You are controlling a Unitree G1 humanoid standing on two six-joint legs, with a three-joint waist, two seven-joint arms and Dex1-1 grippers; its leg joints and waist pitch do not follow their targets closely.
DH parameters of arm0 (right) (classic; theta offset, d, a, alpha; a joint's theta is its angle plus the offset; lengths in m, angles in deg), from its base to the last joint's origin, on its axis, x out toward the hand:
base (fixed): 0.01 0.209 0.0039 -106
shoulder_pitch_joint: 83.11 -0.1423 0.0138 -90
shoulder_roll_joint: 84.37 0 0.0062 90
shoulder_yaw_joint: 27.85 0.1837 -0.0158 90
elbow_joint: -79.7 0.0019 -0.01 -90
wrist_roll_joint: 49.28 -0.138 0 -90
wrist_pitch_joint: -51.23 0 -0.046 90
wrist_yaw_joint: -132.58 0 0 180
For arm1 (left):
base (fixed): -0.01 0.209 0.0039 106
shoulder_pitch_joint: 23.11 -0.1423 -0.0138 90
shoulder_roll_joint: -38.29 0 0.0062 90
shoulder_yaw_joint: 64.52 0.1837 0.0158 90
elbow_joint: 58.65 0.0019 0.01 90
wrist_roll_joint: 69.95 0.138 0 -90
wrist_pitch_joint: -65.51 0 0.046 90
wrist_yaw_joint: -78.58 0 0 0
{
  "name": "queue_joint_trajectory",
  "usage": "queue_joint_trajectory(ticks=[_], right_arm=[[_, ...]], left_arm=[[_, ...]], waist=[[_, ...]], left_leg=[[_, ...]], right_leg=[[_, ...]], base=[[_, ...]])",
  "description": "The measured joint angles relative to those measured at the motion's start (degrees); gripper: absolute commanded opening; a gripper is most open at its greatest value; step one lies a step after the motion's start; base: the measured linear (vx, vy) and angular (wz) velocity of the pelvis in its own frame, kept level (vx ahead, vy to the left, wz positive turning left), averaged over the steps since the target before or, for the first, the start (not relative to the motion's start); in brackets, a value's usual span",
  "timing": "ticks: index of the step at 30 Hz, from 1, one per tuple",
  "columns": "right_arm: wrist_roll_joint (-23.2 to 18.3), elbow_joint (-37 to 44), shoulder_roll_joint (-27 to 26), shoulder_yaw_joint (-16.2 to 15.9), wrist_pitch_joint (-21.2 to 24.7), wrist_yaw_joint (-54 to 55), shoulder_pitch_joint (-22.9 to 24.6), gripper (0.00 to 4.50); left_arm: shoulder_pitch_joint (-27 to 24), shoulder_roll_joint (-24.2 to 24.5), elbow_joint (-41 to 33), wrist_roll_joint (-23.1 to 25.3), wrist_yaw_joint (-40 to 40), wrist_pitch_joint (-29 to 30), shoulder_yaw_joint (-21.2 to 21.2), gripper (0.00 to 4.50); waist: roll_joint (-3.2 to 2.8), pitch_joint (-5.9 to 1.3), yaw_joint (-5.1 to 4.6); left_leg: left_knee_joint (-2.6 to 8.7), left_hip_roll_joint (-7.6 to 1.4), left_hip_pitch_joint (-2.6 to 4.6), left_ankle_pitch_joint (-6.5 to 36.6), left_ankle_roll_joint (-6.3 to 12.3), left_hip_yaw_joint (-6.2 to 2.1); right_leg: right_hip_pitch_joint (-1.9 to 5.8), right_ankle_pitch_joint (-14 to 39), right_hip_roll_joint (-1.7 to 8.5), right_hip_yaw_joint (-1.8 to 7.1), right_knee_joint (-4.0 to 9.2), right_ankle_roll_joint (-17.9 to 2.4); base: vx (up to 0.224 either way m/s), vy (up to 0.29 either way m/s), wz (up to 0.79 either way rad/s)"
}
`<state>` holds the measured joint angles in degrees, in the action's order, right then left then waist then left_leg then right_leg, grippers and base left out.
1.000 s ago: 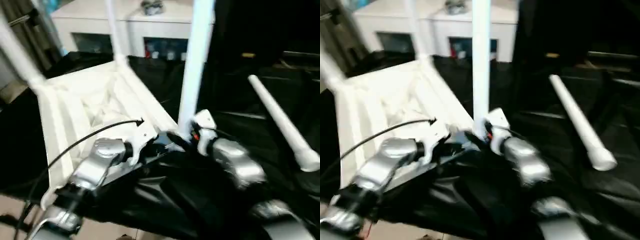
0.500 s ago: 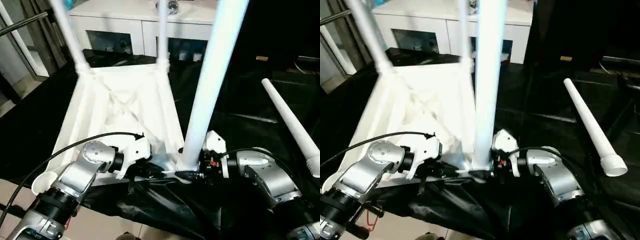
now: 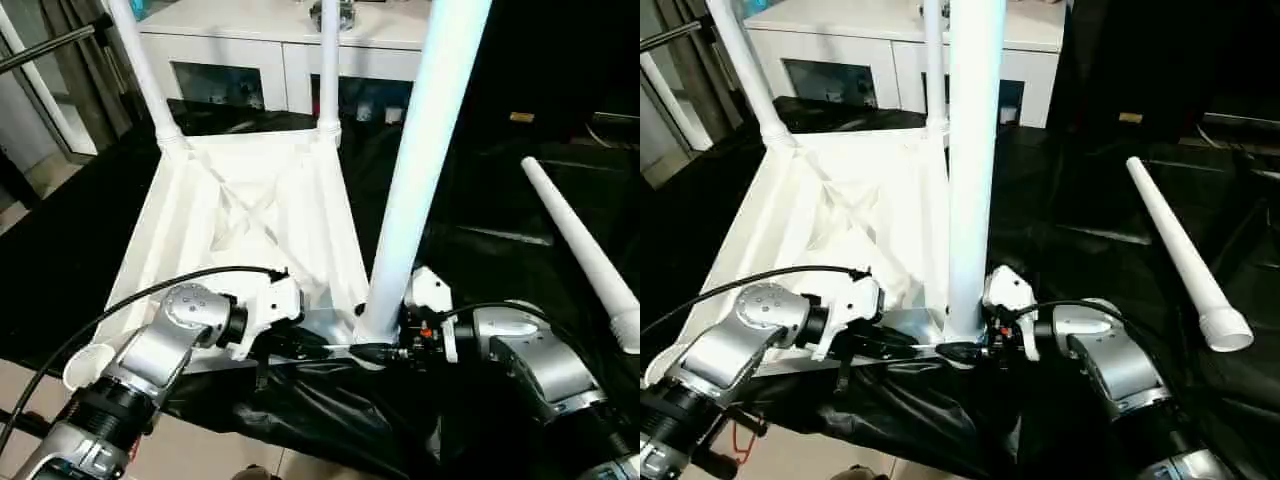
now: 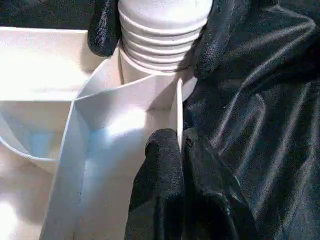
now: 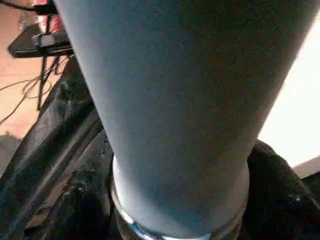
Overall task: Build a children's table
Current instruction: Rotate leg to tighten
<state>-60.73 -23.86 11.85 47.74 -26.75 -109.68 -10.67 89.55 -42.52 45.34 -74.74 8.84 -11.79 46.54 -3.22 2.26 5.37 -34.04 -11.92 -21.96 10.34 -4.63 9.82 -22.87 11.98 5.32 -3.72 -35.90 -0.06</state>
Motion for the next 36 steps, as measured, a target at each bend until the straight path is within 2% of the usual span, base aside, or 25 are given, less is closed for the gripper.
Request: queue_joint_trajectory(ticks=[2, 4, 7, 10, 14, 16, 19, 20, 21, 25, 30, 34, 36], right_arm=[[1.0, -3.5, -4.0, 2.5, -0.1, 7.7, -0.8, 2.79], [1.7, -6.4, -6.3, 3.6, -0.1, 13.8, -2.5, 2.79], [2.6, -11.4, -10.6, 6.1, 0.0, 23.2, -5.3, 2.78], [3.6, -15.9, -14.2, 7.8, 0.3, 31.9, -8.2, 2.78], [5.4, -21.2, -17.4, 9.5, -0.2, 39.5, -11.9, 2.78], [5.5, -23.3, -18.4, 10.3, -2.3, 40.7, -12.7, 3.47], [4.7, -24.4, -18.9, 11.4, -2.6, 39.9, -13.5, 3.54], [4.6, -24.4, -18.6, 11.4, -2.7, 38.8, -13.5, 3.81], [4.5, -24.4, -18.3, 11.4, -2.7, 37.8, -13.5, 3.89], [4.3, -23.7, -15.3, 9.4, -3.0, 30.0, -13.1, 4.08], [3.1, -20.2, -9.6, 6.6, -3.5, 18.6, -10.7, 4.08], [3.0, -15.6, -3.9, 4.1, -3.4, 8.5, -8.7, 4.08], [3.0, -14.0, -2.3, 3.6, -3.4, 5.4, -8.1, 4.08]], left_arm=[[1.0, -2.0, 2.7, 0.9, 4.4, 0.6, -1.4, 0.00], [2.1, -4.0, 4.6, 1.6, 8.0, 1.4, -1.9, 0.00], [3.9, -8.1, 7.1, 2.9, 14.9, 3.4, -3.1, 0.00], [5.5, -11.3, 9.1, 4.4, 21.0, 4.7, -3.3, 0.00], [6.7, -14.8, 11.3, 5.8, 26.3, 5.7, -4.4, 0.00], [6.7, -15.6, 11.4, 6.1, 27.0, 5.7, -4.5, 0.00], [6.6, -15.6, 10.8, 6.2, 26.5, 5.7, -4.3, 0.00], [6.4, -15.4, 10.4, 6.2, 26.2, 5.7, -4.3, 0.00], [6.2, -15.1, 10.1, 6.2, 25.9, 5.7, -4.2, 0.00], [4.6, -12.7, 7.8, 4.8, 22.2, 4.5, -4.3, 0.00], [3.7, -9.5, 5.7, 3.5, 16.2, 4.2, -3.6, 0.00], [2.7, -6.3, 3.2, 3.2, 11.4, 3.1, -2.0, 0.00], [2.5, -5.0, 2.5, 3.2, 9.2, 2.2, -1.2, 0.00]], waist=[[0.02, -0.01, -0.74], [0.03, -0.01, -1.79], [0.42, -0.05, -2.81], [0.51, -0.07, -3.24], [0.82, -0.17, -3.32], [1.13, -0.15, -3.24], [1.28, -0.20, -2.95], [1.29, -0.19, -2.88], [1.29, -0.19, -2.84], [1.25, -0.18, -2.67], [1.12, -0.09, -1.57], [1.12, -0.09, -0.11], [1.14, -0.08, 0.19]], left_leg=[[-0.01, 0.00, 0.08, -0.1, -0.15, -0.02], [0.00, 0.01, 0.07, -0.1, -0.18, -0.10], [0.04, 0.00, 0.15, -0.1, -0.19, -0.15], [0.12, 0.02, 0.40, -0.1, -0.20, -0.15], [0.23, 0.04, 0.70, -0.1, -0.20, -0.13], [0.29, 0.03, 0.72, -0.1, -0.20, -0.13], [0.34, 0.05, 0.68, -0.1, -0.20, -0.11], [0.36, 0.04, 0.67, -0.1, -0.20, -0.09], [0.35, 0.04, 0.67, -0.1, -0.20, -0.09], [0.40, 0.02, 0.52, -0.1, -0.20, -0.09], [0.36, 0.01, 0.32, -0.1, -0.18, -0.03], [0.22, 0.02, 0.02, -0.1, -0.13, 0.03], [0.22, 0.01, -0.04, -0.2, -0.05, 0.05]], right_leg=[[0.02, -0.1, -0.02, 0.00, -0.09, 0.0], [0.05, -0.1, -0.03, 0.04, -0.08, 0.2], [0.06, -0.2, -0.04, 0.02, -0.06, 0.4], [0.08, -0.2, -0.04, 0.03, -0.05, 0.4], [0.17, -0.2, -0.04, 0.05, -0.04, 0.4], [0.17, -0.2, -0.04, 0.05, -0.02, 0.4], [0.15, -0.2, -0.04, 0.07, 0.05, 0.4], [0.16, -0.3, -0.04, 0.07, 0.09, 0.4], [0.15, -0.4, -0.04, 0.07, 0.08, 0.1], [-0.01, -0.4, -0.06, 0.05, 0.14, 0.2], [-0.08, -0.3, -0.07, 0.02, 0.34, 0.3], [-0.06, -0.3, -0.05, 0.01, 0.57, 0.3], [-0.04, -0.3, -0.04, 0.01, 0.60, 0.3]], base=[[0.000, 0.000, 0.00], [0.000, 0.000, 0.00], [0.000, 0.000, 0.00], [0.000, 0.000, 0.00], [0.000, 0.000, 0.00], [0.000, 0.000, 0.00], [0.000, 0.000, 0.00], [0.000, 0.000, 0.00], [0.000, 0.000, 0.00], [0.000, 0.000, 0.00], [0.000, 0.000, 0.00], [0.000, 0.000, 0.00], [0.000, 0.000, 0.00]])
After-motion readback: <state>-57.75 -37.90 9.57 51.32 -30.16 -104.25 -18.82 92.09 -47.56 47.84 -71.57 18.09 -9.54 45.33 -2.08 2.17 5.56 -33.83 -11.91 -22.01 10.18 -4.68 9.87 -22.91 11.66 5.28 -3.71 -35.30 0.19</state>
